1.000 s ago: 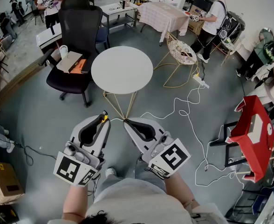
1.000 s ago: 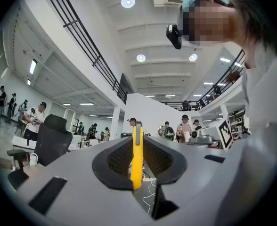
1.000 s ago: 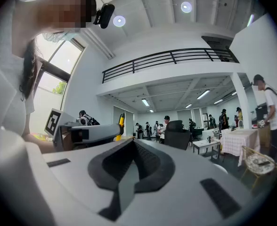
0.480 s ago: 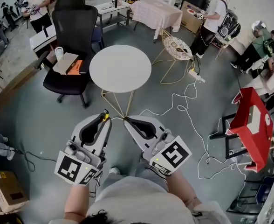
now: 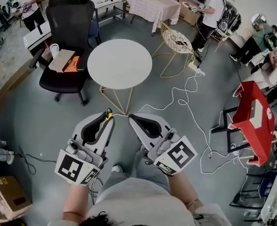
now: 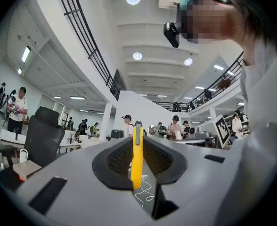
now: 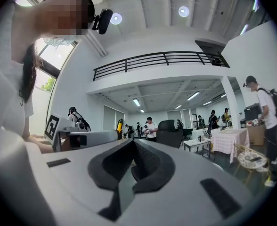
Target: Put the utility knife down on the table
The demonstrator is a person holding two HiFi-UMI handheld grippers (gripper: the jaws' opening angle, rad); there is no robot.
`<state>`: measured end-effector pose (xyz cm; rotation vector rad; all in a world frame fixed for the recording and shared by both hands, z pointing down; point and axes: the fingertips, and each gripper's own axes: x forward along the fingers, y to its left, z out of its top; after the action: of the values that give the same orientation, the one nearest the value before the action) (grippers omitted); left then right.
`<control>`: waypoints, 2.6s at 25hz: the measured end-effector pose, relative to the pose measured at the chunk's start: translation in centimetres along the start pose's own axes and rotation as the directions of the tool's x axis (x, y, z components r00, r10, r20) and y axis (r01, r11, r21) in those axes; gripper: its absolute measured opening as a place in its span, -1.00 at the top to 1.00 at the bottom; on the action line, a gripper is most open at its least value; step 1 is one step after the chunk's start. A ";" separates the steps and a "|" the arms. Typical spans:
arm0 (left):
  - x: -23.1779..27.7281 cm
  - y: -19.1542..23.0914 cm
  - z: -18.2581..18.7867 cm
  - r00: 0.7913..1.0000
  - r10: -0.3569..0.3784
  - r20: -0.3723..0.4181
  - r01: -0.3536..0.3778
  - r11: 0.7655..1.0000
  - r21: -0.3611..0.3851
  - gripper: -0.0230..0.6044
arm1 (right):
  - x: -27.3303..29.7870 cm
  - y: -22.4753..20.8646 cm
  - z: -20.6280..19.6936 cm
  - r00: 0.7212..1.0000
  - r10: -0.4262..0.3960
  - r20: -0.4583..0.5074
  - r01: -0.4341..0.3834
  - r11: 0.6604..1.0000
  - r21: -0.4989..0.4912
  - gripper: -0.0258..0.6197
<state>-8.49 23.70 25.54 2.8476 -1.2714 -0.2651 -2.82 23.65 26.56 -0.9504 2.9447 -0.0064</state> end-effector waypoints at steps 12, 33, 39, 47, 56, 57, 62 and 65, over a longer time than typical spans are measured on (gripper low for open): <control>11.9 2.2 -1.1 0.996 0.088 0.030 -0.089 0.996 0.016 0.70 | 1.3 -11.9 1.0 0.992 0.130 0.002 -0.130 0.991 -0.023 0.90; 24.6 5.3 -3.3 0.987 0.163 0.001 -0.163 0.986 0.027 0.70 | 3.4 -25.5 0.0 0.980 0.198 0.006 -0.198 0.980 0.024 0.90; 26.4 9.8 -3.6 0.993 0.118 -0.012 -0.117 0.993 0.022 0.70 | 7.7 -27.2 -0.3 0.987 0.162 -0.005 -0.162 0.986 0.029 0.90; 28.4 18.1 -3.5 0.998 0.053 -0.046 -0.051 0.998 0.045 0.70 | 15.8 -29.6 -0.3 0.995 0.097 -0.007 -0.097 0.995 0.030 0.90; 28.9 27.1 -5.1 0.995 -0.031 -0.094 0.033 0.999 0.023 0.70 | 23.8 -31.2 -1.8 1.000 -0.015 -0.025 0.017 0.999 0.048 0.90; 29.0 27.8 -5.5 0.994 -0.036 -0.106 0.039 0.999 0.025 0.70 | 24.3 -31.4 -2.0 0.999 -0.026 -0.030 0.027 0.998 0.051 0.90; 29.8 30.3 -9.6 0.979 -0.045 -0.197 0.049 0.999 0.014 0.70 | 25.3 -32.5 -3.3 0.995 -0.074 -0.068 0.078 0.995 0.067 0.90; 30.5 31.4 -12.9 0.964 -0.047 -0.263 0.050 0.999 0.005 0.70 | 25.5 -33.4 -4.2 0.991 -0.098 -0.090 0.106 0.991 0.083 0.90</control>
<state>-9.61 -20.61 36.24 2.8056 -1.1560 0.1178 -4.13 -18.36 30.27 -1.1140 2.9399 -0.1839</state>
